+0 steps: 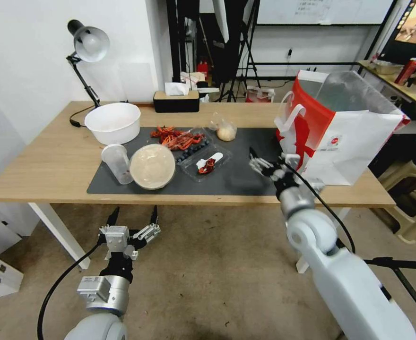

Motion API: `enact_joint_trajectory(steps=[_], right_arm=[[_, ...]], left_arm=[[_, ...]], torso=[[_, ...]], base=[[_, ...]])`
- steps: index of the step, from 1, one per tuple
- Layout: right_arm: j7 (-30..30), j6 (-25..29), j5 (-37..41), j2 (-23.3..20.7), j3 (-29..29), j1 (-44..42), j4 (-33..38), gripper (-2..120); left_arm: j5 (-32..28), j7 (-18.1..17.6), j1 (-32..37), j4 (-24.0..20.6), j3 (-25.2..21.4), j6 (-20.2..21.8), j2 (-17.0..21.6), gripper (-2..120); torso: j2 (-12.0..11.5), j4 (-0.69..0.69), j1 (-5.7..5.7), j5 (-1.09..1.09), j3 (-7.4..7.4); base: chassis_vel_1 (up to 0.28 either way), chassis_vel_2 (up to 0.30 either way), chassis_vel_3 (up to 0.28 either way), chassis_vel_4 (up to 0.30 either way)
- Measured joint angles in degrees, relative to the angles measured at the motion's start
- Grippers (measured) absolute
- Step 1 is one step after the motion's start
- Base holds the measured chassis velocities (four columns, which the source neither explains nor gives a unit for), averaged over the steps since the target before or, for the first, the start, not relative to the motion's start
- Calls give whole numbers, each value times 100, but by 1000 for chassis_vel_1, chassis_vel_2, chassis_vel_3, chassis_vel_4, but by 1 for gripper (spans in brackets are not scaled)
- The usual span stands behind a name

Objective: Pick up the trash from the table and place it into the takeout bag.

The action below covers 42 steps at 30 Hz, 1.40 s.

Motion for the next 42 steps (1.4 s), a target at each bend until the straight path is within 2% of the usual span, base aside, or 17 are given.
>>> enact_joint_trajectory(steps=[4, 8, 9, 16, 20, 22, 27, 42], right_arm=[[42, -23, 96, 42, -213, 412, -371, 100], [142, -81, 362, 227, -638, 1322, -1247, 100], [142, -81, 362, 227, -638, 1322, -1247, 100], [151, -146, 674, 560, -1177, 2284, -2595, 100], [101, -133, 683, 656, -1296, 2530, -2904, 100], [17, -117, 684, 813, -1435, 2815, -3301, 100], [-106, -89, 647, 1084, -1592, 3135, -3907, 100], [-317, -125, 324, 1673, -1756, 3487, -5014, 99]], left_arm=[[3, -1, -12, 14, -3, 0, -1, 100], [13, -2, -30, 64, -5, 1, -1, 100], [13, -2, -30, 64, -5, 1, -1, 100], [19, -5, -39, 101, -26, -2, 0, 100], [19, -7, -41, 102, -35, -2, 0, 100], [18, -9, -44, 104, -42, -2, 0, 100], [12, -12, -41, 105, -55, -2, 0, 100], [6, -27, -12, 132, -88, -52, 0, 100]], torso=[[0, 1, 0, -1, 0], [0, 1, 1, -1, -1], [0, 1, 1, -1, -1], [0, 0, 0, 1, 0], [0, 0, 0, -1, -1], [0, 0, 0, 0, -1], [-1, 1, -1, 0, -1], [0, 0, -1, 0, -1]], base=[[0, 0, 0, 0], [0, 0, 0, 0], [0, 0, 0, 0], [0, 0, 0, 0], [0, 0, 0, 0], [0, 0, 0, 0], [0, 0, 0, 0], [0, 0, 0, 0]])
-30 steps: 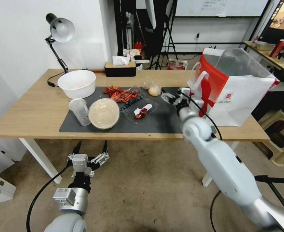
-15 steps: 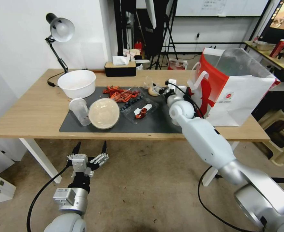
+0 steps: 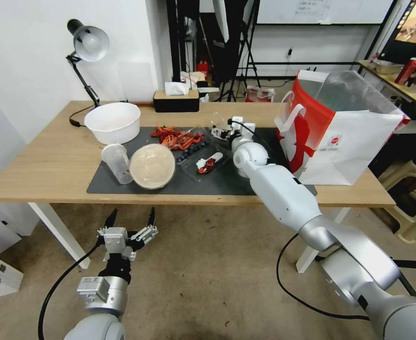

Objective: Pick up the trash from the table and place it into the takeout bag.

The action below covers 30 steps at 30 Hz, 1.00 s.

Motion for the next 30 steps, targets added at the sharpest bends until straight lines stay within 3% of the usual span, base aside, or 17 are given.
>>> enact_joint_trajectory(steps=[9, 11, 18, 19, 24, 26, 30], right_arm=[[-182, 89, -223, 125, 104, 119, -454, 78], [-228, 92, -277, 155, 151, 143, -562, 67], [-267, 82, -291, 135, 182, 138, -572, 45], [-267, 71, -291, 128, 186, 129, -563, 37], [-243, 28, -290, 123, 190, 119, -538, 25], [-216, 16, -282, 117, 196, 106, -502, 13], [-180, 14, -237, 70, 253, 57, -329, 5]], left_arm=[[16, -23, 0, 84, -12, -67, 0, 100], [19, -30, -17, 122, -8, -78, 0, 100], [20, -36, -43, 151, -4, -79, 0, 100], [21, -36, -46, 159, -4, -80, 0, 100], [23, -39, -49, 168, -2, -82, 0, 100], [25, -40, -51, 170, -1, -83, 0, 100], [26, -42, -50, 171, -3, -88, 0, 100]], torso=[[1, -1, 0, 0, 0], [1, 1, 0, 0, 0], [1, 0, 0, 0, -1], [1, 0, 0, 0, -1], [1, 0, 0, 0, -1], [1, 0, 0, 0, -1], [1, 0, 0, 1, 0]], base=[[0, 0, 0, 0], [0, 0, 0, 0], [0, 0, 0, 0], [0, 0, 0, 0], [0, 0, 0, 0], [0, 0, 0, 0], [0, 0, 0, 0]])
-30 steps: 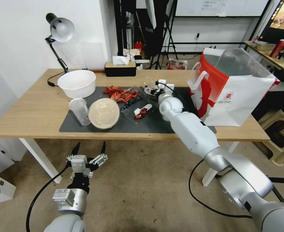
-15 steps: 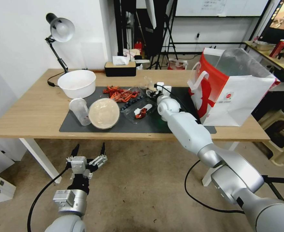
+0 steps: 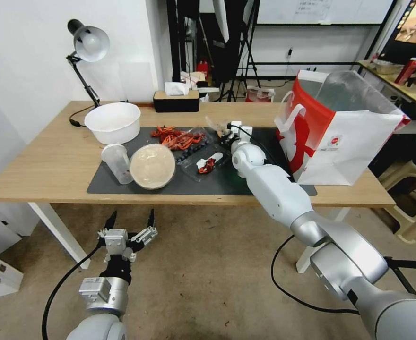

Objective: Pick up the trash from the table and place it into the takeout bag.

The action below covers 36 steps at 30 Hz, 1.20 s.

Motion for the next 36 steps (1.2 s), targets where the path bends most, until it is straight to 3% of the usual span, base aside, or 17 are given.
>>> enact_joint_trajectory(steps=[4, 9, 11, 12, 15, 17, 21, 29, 36], right_arm=[[66, -4, 126, -162, 73, -111, 506, 3], [151, -58, 251, -599, 240, -436, 1891, 3], [158, -73, 265, -671, 277, -488, 2107, 3], [165, -116, 280, -851, 390, -602, 2599, 3], [164, -139, 280, -975, 476, -676, 2943, 3], [147, -247, 189, -1331, 797, -847, 3925, 3], [214, -544, -134, -1620, 1169, -965, 4616, 3], [613, -1575, -962, -2153, 2083, -1343, 5480, 3], [676, -1869, -1430, -2607, 2607, -1845, 5679, 3]], left_arm=[[1, -3, 4, 0, -10, -10, 0, 100], [11, -7, 2, -5, -18, -12, 0, 100], [14, -7, 0, -6, -17, -12, 0, 100], [23, -8, -2, -8, -15, -12, 0, 100], [31, -8, -5, -9, -12, -12, 0, 100], [62, -8, -8, -20, 17, -12, 0, 100], [88, -8, -7, -30, 37, -10, 0, 100], [137, -1, -9, -34, 87, -7, 0, 100], [173, 15, -21, -26, 142, -5, 0, 100]], torso=[[0, 0, 0, 0, 0], [0, -1, 0, 0, 0], [0, -1, 0, 1, 0], [0, 0, 0, 0, 0], [0, 0, 0, 1, 0], [0, 0, 0, 1, 0], [0, -1, -1, -1, -1], [0, -1, -1, -1, 0], [0, -2, -1, 2, 0]], base=[[0, 0, 0, 0], [0, 0, 0, 0], [0, 0, 0, 0], [0, 0, 0, 0], [0, 0, 0, 0], [0, 0, 0, 0], [0, 0, 0, 0], [0, 0, 0, 0], [0, 0, 0, 0]])
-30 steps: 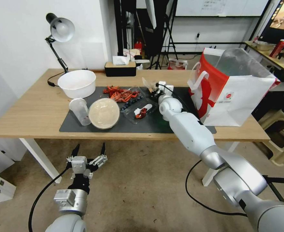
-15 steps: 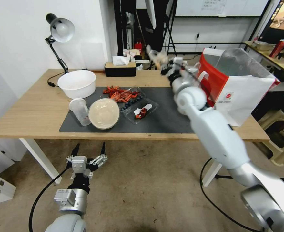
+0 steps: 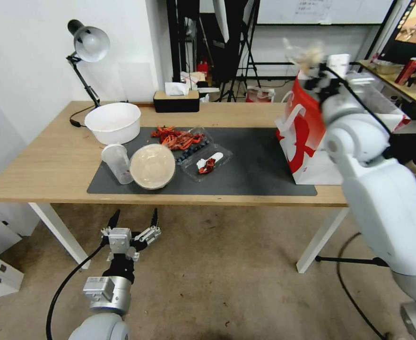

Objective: Pick up the trash from the table and place it into the takeout bag.

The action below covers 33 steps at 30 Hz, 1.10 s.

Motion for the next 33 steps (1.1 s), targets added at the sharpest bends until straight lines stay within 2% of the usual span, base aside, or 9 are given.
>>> enact_joint_trajectory(steps=[6, 9, 17, 19, 25, 27, 29, 31, 33], right_arm=[[219, -208, 237, -90, 266, -299, 115, 7], [381, -287, 537, -55, 435, -460, 181, 22], [498, -347, 781, -25, 624, -579, 318, 43], [527, -372, 830, -25, 698, -622, 371, 56], [536, -369, 882, -60, 814, -686, 451, 76], [475, -117, 1084, -98, 903, -702, 508, 87], [436, -19, 1161, -110, 921, -708, 523, 88], [156, 587, 1605, -158, 971, -766, 591, 98], [-45, 843, 1789, -170, 990, -811, 618, 99]], left_arm=[[8, 21, -2, 2, 21, 2, 0, 100], [14, 30, 18, -12, 26, 3, 0, 100], [49, 33, 62, -33, 27, -25, 0, 100], [72, 36, 75, -51, 35, -37, 0, 100], [90, 43, 94, -88, 48, -40, 0, 100], [96, 45, 108, -105, 56, -41, 0, 100], [97, 45, 110, -109, 57, -41, 0, 100], [99, 46, 120, -113, 58, -47, 0, 100], [99, 46, 123, -114, 57, -52, 0, 100]], torso=[[0, 1, 0, 0, 0], [0, 1, 0, -1, 0], [0, 2, 0, -2, 0], [0, 2, 0, -2, 0], [0, 2, 1, -2, 0], [0, 1, 0, -2, 0], [0, 1, 0, -2, 0], [0, 2, 0, -3, 0], [0, 2, 0, -2, 0]], base=[[0, 0, 0, 0], [0, 0, 0, 0], [0, 0, 0, 0], [0, 0, 0, 0], [0, 0, 0, 0], [0, 0, 0, 0], [0, 0, 0, 0], [0, 0, 0, 0], [0, 0, 0, 0]])
